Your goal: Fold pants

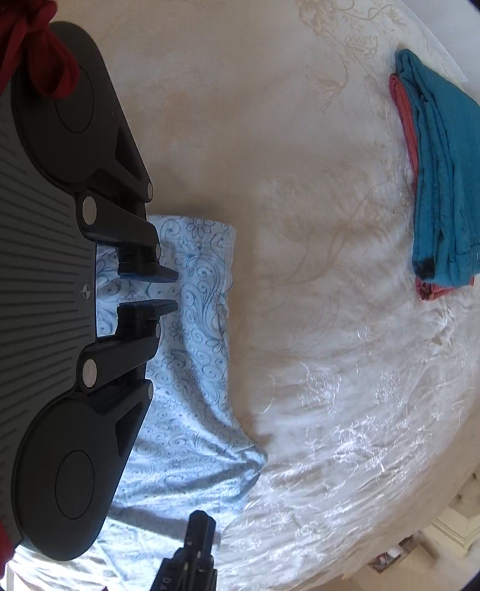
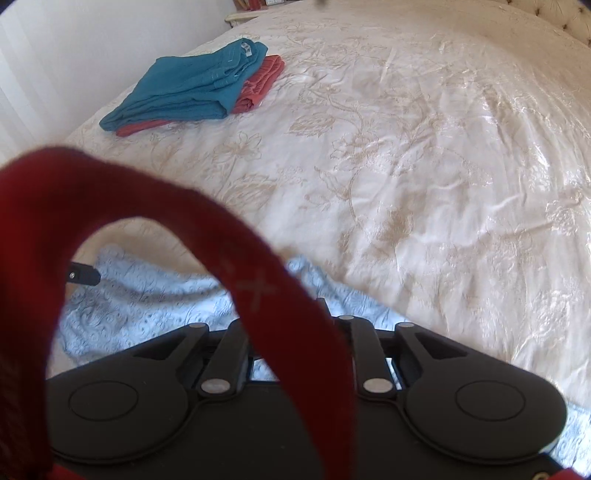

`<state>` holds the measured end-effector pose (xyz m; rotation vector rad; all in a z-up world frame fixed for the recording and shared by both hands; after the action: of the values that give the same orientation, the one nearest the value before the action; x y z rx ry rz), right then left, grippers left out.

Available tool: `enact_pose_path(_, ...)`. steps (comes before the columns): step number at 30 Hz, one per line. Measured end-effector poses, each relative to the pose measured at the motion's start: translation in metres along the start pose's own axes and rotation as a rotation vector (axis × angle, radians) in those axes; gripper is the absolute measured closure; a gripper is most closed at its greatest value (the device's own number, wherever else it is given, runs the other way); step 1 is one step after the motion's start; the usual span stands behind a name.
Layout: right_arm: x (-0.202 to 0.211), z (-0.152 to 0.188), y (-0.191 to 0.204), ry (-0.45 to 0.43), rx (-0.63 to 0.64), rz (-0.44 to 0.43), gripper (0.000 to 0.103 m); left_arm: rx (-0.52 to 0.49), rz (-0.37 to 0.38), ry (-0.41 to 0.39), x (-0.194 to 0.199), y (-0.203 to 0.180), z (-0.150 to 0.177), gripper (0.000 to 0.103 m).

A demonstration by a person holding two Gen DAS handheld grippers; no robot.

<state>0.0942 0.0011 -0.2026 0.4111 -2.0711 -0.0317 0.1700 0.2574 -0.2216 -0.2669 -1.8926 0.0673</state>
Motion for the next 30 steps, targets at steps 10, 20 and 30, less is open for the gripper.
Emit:
enact_pose_path(10, 0.014, 0.120, 0.050, 0.262, -0.052, -0.073, 0.077, 0.070, -0.046, 0.095, -0.023, 0.025, 0.022, 0.093)
enact_pose_path(20, 0.041, 0.094, 0.015, 0.015, -0.189, 0.136, 0.076, 0.007, 0.023, -0.006, 0.016, -0.029, 0.019, 0.092)
enact_pose_path(30, 0.040, 0.129, 0.004, 0.067, -0.292, 0.117, 0.077, -0.151, 0.129, 0.064, -0.003, -0.108, 0.046, 0.092)
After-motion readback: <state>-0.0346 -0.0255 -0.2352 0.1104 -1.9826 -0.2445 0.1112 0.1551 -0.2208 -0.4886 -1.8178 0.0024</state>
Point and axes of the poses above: each gripper's, at about its wrist camera, not at the fingertips, and x roughly against the way its jaws point, y to its left, z to its underside, the point moved 5 cm from there along -x, roughly the way its jaws point, and after that the axes turned 3 degrees about x, right-handed, at the moved point
